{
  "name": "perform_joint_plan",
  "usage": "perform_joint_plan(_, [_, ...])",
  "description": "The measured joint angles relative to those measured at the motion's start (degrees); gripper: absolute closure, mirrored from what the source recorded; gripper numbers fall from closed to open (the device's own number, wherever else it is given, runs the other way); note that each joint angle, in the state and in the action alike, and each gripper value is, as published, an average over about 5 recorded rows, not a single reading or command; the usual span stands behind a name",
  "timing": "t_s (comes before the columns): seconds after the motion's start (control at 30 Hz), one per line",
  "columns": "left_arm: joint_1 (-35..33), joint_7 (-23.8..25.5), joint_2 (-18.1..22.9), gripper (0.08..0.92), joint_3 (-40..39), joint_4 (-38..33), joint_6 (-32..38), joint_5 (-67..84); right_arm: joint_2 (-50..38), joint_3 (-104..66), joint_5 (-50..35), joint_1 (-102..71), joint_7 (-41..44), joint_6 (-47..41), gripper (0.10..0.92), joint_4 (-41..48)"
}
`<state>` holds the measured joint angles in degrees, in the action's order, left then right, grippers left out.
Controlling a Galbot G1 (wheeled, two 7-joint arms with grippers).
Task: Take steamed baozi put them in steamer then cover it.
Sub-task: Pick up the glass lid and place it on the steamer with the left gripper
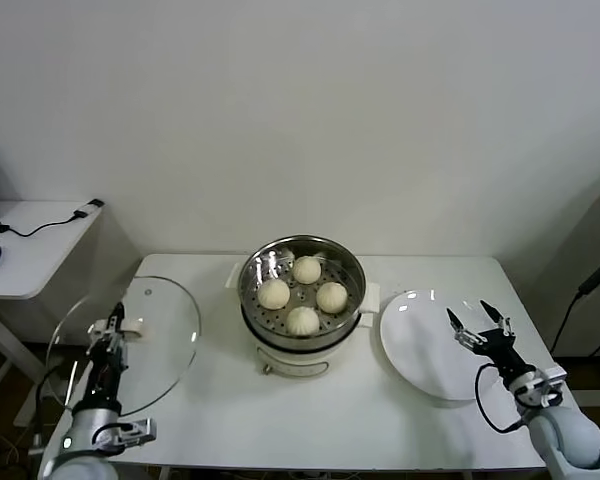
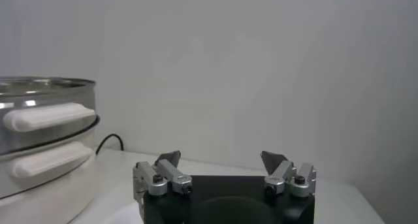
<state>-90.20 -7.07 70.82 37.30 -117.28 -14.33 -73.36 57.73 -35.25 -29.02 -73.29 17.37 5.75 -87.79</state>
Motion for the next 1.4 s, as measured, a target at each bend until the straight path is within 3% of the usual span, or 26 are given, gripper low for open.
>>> perform_joint_plan(0.3, [8.1,8.6,-7.5,0.85,-11.2,-5.2,-13.3,-1.2,-0.1,1.5,1.5,3.0,-0.5,0.0,0.203,2.4])
perform_joint_plan(0.57, [21.8,20.3,-7.7,0.85,-25.1,-5.4,-22.1,-6.5,0.2,1.9,2.6,4.8,-0.6,0.4,0.203,4.6])
perform_joint_plan(0.93, [34.5,29.1,2.9,0.85,-37.7,1.7,-27.5,-15.3,0.2,1.0,3.1,4.9,-0.3,0.4,0.203,5.3])
perform_joint_plan(1.4, [40.3,29.8,16.3,0.85,-44.9,14.3,-27.9,-20.7,0.1,-1.4,3.6,3.3,0.9,1.1,0.203,5.7])
